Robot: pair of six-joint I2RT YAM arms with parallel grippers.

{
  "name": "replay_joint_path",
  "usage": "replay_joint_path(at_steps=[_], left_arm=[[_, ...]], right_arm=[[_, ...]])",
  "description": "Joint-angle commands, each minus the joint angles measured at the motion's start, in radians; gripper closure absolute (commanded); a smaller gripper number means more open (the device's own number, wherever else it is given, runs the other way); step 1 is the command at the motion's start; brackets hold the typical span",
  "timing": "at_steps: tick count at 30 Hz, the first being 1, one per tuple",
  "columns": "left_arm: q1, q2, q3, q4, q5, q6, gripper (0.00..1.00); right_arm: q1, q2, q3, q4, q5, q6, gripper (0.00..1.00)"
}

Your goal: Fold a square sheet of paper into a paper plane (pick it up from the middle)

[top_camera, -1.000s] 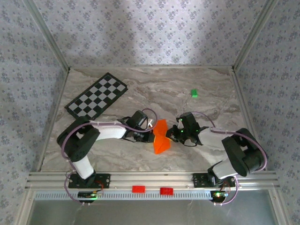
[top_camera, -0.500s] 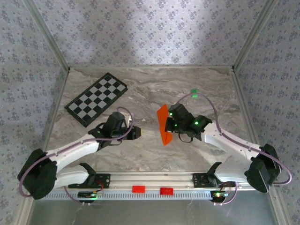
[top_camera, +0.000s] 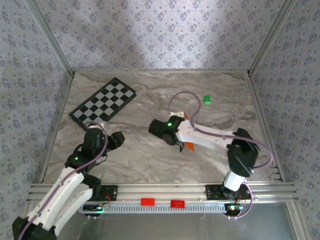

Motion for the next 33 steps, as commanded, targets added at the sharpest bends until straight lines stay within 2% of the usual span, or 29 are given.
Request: replay_joint_path(at_steps=[1,7,9,11,15,17,18,20,26,29,31,33], left_arm=[[0.051,-0.085,0.009,-0.183,-0.084,-0.040,0.35],[0.069,-0.137,0.065,-0.291,-0.141,-0.018,0.33],[0.070,-0.136,0.070,-0.292,-0.143,-0.011,0.31],[0.071,-0.127,0.070,-0.287,-0.142,-0.013,0.31],[0.071,-0.102,0.064,-0.266,-0.104,-0.020,0.30],[0.072,-0.088,0.051,-0.215,-0.073,-0.016,0.30],[0.073,-0.079,0.044,-0.194,-0.050,-0.012,0.30],[0.073,-0.057,0.033,-0.148,0.009,-0.005,0.30],[0.071,0.055,-0.012,0.044,0.226,-0.030,0.35],[0.059,0.111,-0.017,0.112,0.276,-0.056,0.36],[0.038,0.147,-0.019,0.153,0.291,-0.055,0.36],[0.004,0.187,-0.014,0.193,0.301,-0.053,0.36]], right_arm=[[0.033,0.147,0.094,-0.019,0.039,0.006,0.96],[0.093,0.361,0.282,-0.033,-0.029,-0.029,0.92],[0.096,0.356,0.276,0.028,-0.094,-0.058,0.89],[0.089,0.306,0.222,0.165,-0.212,-0.116,0.84],[0.043,0.096,-0.032,0.610,-0.526,-0.204,0.53],[0.010,-0.002,-0.143,0.760,-0.620,-0.184,0.43],[-0.014,-0.047,-0.213,0.832,-0.674,-0.181,0.42],[-0.061,-0.128,-0.297,0.924,-0.704,-0.179,0.42],[-0.170,-0.356,-0.644,1.225,-0.686,-0.160,0.51],[-0.264,-0.431,-0.740,1.210,-0.773,-0.100,0.53],[-0.358,-0.437,-0.780,1.210,-0.897,-0.081,0.55],[-0.405,-0.432,-0.809,1.226,-0.950,-0.073,0.58]])
